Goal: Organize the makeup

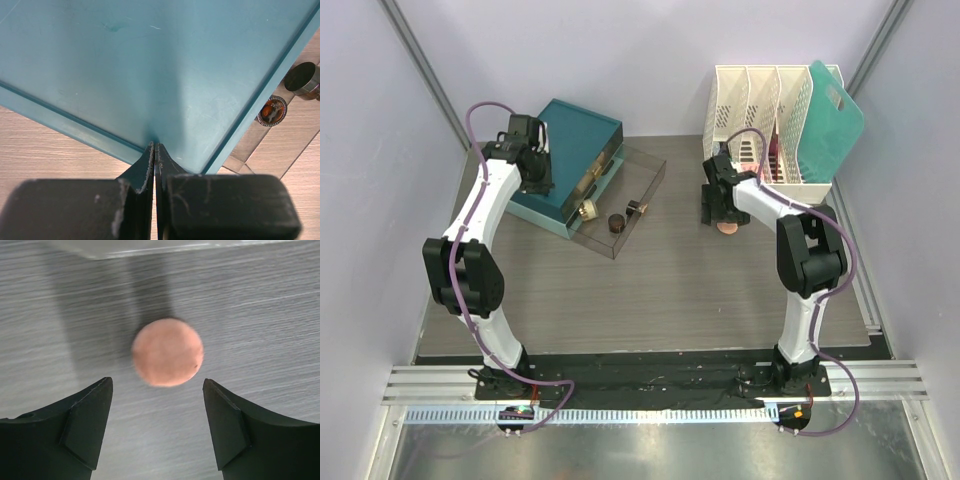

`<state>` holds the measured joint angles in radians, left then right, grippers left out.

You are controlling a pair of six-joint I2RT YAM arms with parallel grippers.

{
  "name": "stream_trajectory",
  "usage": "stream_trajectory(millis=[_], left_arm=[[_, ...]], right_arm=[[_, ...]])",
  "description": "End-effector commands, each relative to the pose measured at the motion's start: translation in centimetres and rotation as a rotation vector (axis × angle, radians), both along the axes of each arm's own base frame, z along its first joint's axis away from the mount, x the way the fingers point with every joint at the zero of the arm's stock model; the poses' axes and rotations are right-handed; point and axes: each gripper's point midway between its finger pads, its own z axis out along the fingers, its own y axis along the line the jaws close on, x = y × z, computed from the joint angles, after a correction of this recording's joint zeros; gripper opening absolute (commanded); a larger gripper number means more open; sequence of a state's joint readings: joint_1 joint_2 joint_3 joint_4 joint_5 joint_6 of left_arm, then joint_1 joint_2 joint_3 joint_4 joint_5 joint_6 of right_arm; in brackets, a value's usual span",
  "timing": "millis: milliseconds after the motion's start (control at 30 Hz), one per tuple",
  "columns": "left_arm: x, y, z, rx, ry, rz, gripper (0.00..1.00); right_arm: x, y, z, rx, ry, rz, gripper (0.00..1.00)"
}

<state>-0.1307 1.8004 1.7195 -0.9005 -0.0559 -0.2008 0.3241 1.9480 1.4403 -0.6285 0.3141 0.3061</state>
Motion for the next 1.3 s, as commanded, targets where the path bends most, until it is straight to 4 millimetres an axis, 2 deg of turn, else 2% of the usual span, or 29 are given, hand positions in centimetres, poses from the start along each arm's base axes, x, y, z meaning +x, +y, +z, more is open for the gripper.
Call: stream_trajectory(millis=[0,67,133,167,200,367,467,567,733,767,900,933,1000,1033,1100,1133,1167,1200,1233,1267], left_arm=[[-3.7,0.3,-4.1,0.025,0.222,-0.014,0.00],[-3.7,0.4,-4.1,0.031,0.221,-0.012,0.00],[-3.8,0.6,-3.9,0.037,0.219,-0.009,0.00],[-3.8,0.6,-3.9,0.041,0.217,-0.009,0.00],[-3.8,0.7,-3.8,0.045,0.217,-0.007,0.00],[-3.8,0.7,-3.9,0.044,0.216,-0.002,0.00],[-3.6,0.7,-3.7,0.043,0.212,-0.001,0.00],[-3.4,0.6,-3.5,0.040,0.205,-0.003,0.00],[-3.2,0.5,-3.6,0.036,0.206,0.000,0.00],[-3.2,0.5,-3.5,0.035,0.208,-0.001,0.00],[-3.2,0.5,-3.4,0.033,0.205,0.000,0.00],[-3.2,0.5,-3.4,0.034,0.205,0.001,0.00],[-3.2,0.6,-3.3,0.038,0.203,0.003,0.00],[-3.2,0.6,-3.3,0.038,0.201,0.003,0.00],[-3.2,0.6,-3.1,0.037,0.198,0.003,0.00],[-3.2,0.6,-3.1,0.037,0.198,0.003,0.00],[-3.1,0.5,-3.0,0.035,0.195,0.002,0.00],[-3.1,0.5,-3.0,0.035,0.195,0.002,0.00],[-3.1,0.5,-3.0,0.034,0.194,0.002,0.00],[-3.1,0.5,-2.9,0.032,0.197,0.002,0.00]], right_arm=[[1.2,-1.0,-1.5,0.003,0.008,-0.054,0.77],[1.3,-1.4,-2.4,-0.004,0.025,-0.060,0.75],[1.3,-1.1,-2.8,0.023,0.035,-0.049,0.34],[1.3,-1.0,-3.0,0.034,0.039,-0.048,0.08],[1.4,-0.8,-2.9,0.047,0.036,-0.043,0.04],[1.0,0.6,-2.0,0.132,0.015,-0.023,0.01],[1.1,1.6,-0.4,0.176,-0.015,0.004,0.01],[1.6,3.6,2.0,0.224,-0.059,0.058,0.01],[2.9,8.5,6.4,0.301,-0.151,0.167,0.01],[3.6,9.5,8.1,0.320,-0.186,0.181,0.01],[5.2,13.5,11.4,0.402,-0.239,0.225,0.01],[5.1,15.2,12.0,0.441,-0.237,0.266,0.01],[6.0,17.2,13.5,0.473,-0.268,0.296,0.01],[6.6,18.6,15.0,0.504,-0.294,0.327,0.01],[6.6,20.9,13.7,0.510,-0.262,0.361,0.01],[7.0,22.1,15.0,0.542,-0.285,0.372,0.01],[6.7,23.5,13.3,0.569,-0.234,0.389,0.01],[6.7,24.4,13.3,0.591,-0.226,0.400,0.01],[6.9,25.3,14.2,0.618,-0.233,0.405,0.01],[6.7,26.2,13.7,0.631,-0.216,0.419,0.01]])
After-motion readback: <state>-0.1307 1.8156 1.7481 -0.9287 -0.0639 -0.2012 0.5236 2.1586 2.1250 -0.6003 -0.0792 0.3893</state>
